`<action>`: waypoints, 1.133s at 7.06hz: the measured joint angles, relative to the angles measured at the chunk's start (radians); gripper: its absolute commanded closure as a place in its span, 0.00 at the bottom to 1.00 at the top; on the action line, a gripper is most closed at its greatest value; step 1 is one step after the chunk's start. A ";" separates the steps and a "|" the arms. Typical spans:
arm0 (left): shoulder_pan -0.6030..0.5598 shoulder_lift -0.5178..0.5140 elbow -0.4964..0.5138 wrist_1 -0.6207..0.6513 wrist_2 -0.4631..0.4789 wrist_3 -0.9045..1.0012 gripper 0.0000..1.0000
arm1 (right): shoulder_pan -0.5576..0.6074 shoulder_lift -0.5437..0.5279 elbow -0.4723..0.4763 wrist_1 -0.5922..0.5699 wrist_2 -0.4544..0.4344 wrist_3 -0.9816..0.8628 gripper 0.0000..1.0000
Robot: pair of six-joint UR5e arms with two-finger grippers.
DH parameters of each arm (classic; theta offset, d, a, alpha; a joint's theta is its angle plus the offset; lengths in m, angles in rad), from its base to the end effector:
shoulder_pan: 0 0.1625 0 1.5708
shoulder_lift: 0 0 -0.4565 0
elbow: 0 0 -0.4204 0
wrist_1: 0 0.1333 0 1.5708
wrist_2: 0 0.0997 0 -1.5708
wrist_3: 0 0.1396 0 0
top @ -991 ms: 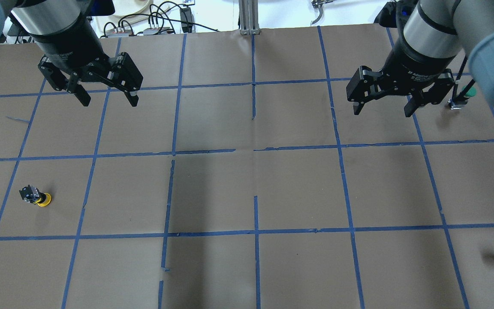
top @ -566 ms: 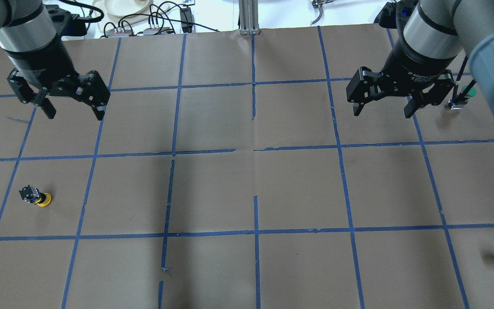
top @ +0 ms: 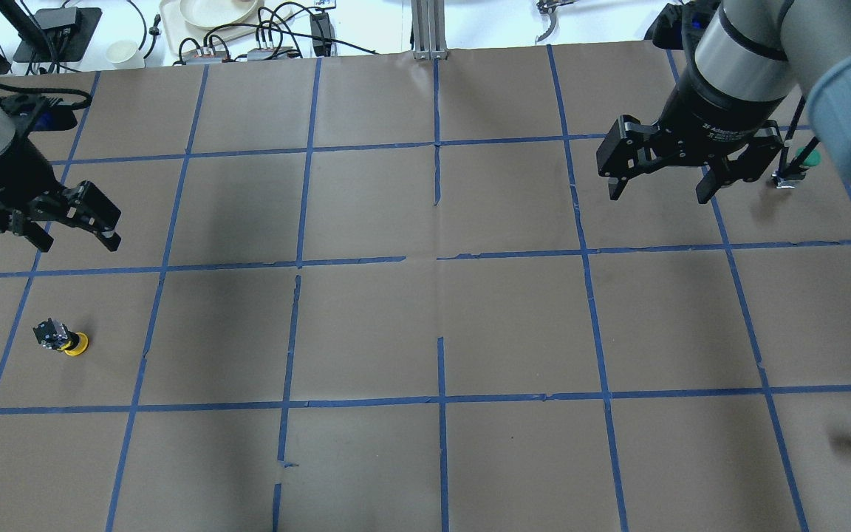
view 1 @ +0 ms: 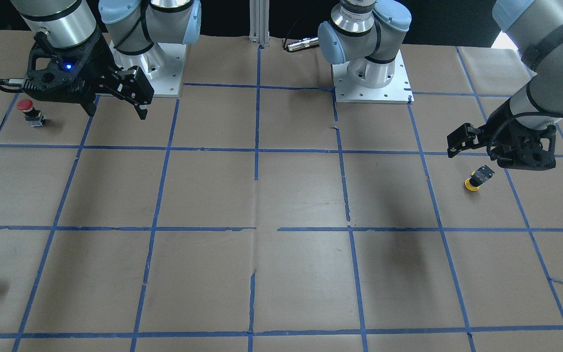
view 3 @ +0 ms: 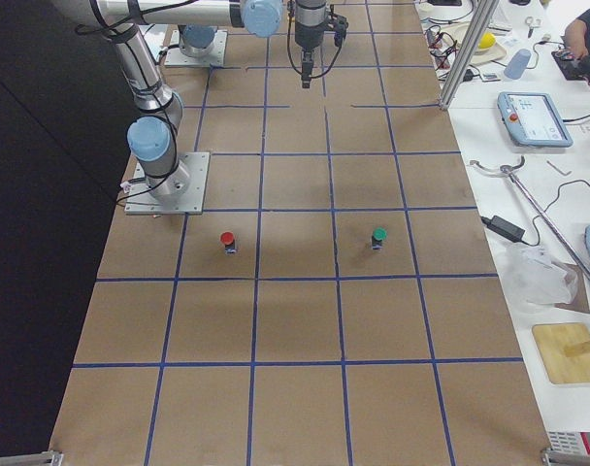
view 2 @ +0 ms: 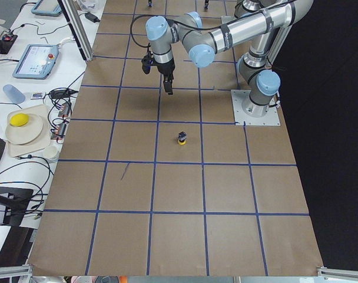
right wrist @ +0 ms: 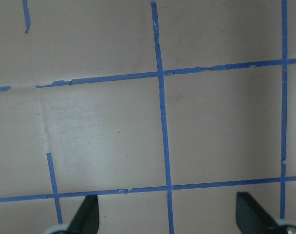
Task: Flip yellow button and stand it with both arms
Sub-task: 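Move the left gripper down toward the yellow button lying on its side, then close the left gripper on the yellow button's dark base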
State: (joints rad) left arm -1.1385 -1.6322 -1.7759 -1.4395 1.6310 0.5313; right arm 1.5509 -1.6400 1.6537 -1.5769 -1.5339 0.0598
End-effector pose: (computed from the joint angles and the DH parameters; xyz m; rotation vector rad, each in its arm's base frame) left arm 0.1018 -0.5187 0.3559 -0.1609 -3.1196 -0.2310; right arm 0.1287 -0.4901 0.4719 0.1239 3.1024 0.0129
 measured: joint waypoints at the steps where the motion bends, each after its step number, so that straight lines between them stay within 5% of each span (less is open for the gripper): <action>1: 0.049 -0.001 -0.059 0.070 0.002 0.147 0.01 | 0.000 0.000 0.000 0.000 0.000 0.000 0.00; 5: 0.228 -0.118 -0.148 0.315 0.004 0.712 0.01 | 0.001 -0.001 0.000 -0.008 0.001 0.000 0.00; 8: 0.260 -0.186 -0.159 0.380 0.008 0.945 0.01 | 0.001 0.000 0.000 -0.009 -0.001 0.001 0.00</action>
State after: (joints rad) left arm -0.8781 -1.8180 -1.9349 -1.0591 1.6392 1.4760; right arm 1.5516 -1.6401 1.6536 -1.5855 -1.5351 0.0610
